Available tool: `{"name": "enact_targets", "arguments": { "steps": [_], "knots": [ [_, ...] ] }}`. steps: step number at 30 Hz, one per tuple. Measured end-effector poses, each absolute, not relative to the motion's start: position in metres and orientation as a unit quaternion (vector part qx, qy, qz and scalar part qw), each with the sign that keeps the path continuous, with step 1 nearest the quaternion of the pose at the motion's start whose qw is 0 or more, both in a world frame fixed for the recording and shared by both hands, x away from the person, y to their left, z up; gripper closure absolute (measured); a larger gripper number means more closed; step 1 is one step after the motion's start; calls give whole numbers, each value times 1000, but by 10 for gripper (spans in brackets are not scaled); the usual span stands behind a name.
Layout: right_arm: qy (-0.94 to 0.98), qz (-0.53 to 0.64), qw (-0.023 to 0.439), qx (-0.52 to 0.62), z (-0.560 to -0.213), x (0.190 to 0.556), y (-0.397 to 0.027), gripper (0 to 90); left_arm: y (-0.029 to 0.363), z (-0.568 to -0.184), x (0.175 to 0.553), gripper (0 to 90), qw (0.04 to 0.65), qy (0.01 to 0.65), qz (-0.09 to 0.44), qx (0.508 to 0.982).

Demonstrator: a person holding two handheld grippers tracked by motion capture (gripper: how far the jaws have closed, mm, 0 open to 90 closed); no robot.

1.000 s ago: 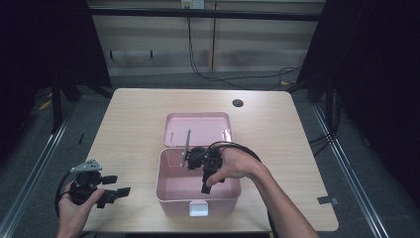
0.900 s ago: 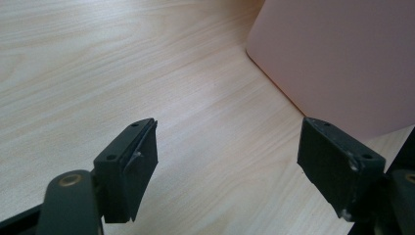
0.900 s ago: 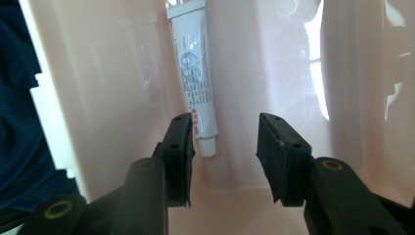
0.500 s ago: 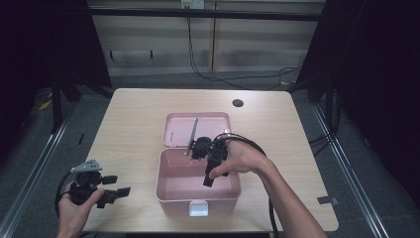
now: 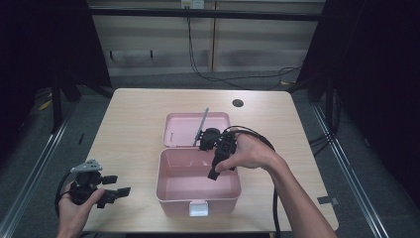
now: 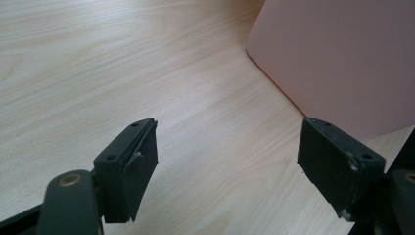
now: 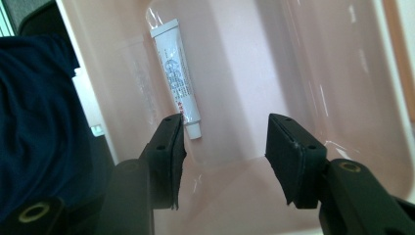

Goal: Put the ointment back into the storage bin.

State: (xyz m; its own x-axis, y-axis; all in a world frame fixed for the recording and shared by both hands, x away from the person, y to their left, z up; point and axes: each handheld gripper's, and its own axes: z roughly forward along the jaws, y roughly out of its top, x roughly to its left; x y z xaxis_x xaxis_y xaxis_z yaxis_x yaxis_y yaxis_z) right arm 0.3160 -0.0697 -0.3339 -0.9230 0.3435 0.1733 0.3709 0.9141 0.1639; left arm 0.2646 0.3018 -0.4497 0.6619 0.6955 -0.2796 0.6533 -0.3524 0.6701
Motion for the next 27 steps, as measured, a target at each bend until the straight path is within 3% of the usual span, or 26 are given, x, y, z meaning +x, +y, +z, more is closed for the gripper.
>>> {"name": "enact_targets", "arguments": {
  "steps": [27],
  "knots": [
    [-968,-99,40,-226,-310,302,-134,513,302,-450,265,228,392,409,24,824]
  ]
}}
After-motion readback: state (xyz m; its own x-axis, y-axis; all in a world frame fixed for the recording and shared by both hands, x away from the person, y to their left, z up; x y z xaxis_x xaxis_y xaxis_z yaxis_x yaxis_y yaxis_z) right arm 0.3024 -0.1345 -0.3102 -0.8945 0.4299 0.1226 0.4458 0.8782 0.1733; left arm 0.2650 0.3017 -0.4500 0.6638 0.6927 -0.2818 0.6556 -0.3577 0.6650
